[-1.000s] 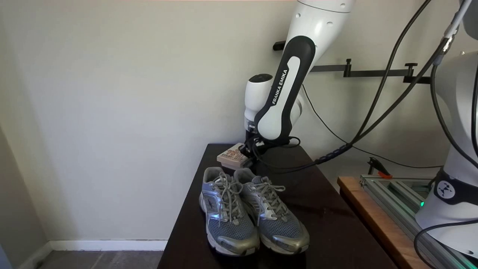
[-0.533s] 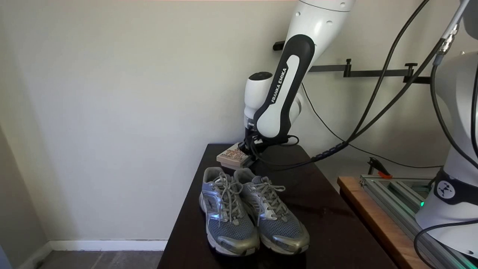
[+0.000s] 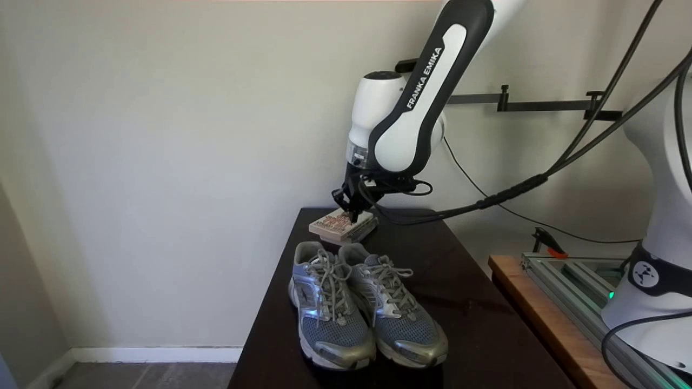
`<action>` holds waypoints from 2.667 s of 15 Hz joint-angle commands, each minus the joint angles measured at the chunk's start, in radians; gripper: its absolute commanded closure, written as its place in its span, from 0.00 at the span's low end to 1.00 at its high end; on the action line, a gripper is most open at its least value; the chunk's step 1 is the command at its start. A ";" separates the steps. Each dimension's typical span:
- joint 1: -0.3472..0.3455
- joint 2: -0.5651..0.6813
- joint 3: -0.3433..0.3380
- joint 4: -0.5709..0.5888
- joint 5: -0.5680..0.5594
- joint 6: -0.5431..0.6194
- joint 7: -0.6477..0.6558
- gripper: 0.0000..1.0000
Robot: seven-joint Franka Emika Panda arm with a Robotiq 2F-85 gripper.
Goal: Move the books to the right, then turn the shoes to the left
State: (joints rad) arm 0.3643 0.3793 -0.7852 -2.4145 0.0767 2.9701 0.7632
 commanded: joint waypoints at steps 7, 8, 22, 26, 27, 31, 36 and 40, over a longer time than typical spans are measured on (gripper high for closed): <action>0.161 -0.382 -0.081 -0.152 -0.177 -0.230 -0.027 0.66; 0.166 -0.404 -0.082 -0.154 -0.205 -0.261 -0.021 0.60; -0.407 -0.456 0.556 -0.180 -0.219 -0.483 -0.102 0.00; -0.467 -0.424 0.597 -0.186 -0.242 -0.435 -0.090 0.00; -0.477 -0.413 0.601 -0.184 -0.250 -0.411 -0.084 0.00; -0.489 -0.355 0.605 -0.170 -0.205 -0.321 -0.137 0.00; -0.482 -0.286 0.598 -0.148 -0.202 -0.286 -0.176 0.00; -0.472 -0.246 0.591 -0.140 -0.196 -0.197 -0.180 0.00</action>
State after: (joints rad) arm -0.1062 0.0933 -0.1976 -2.5747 -0.1400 2.7209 0.6152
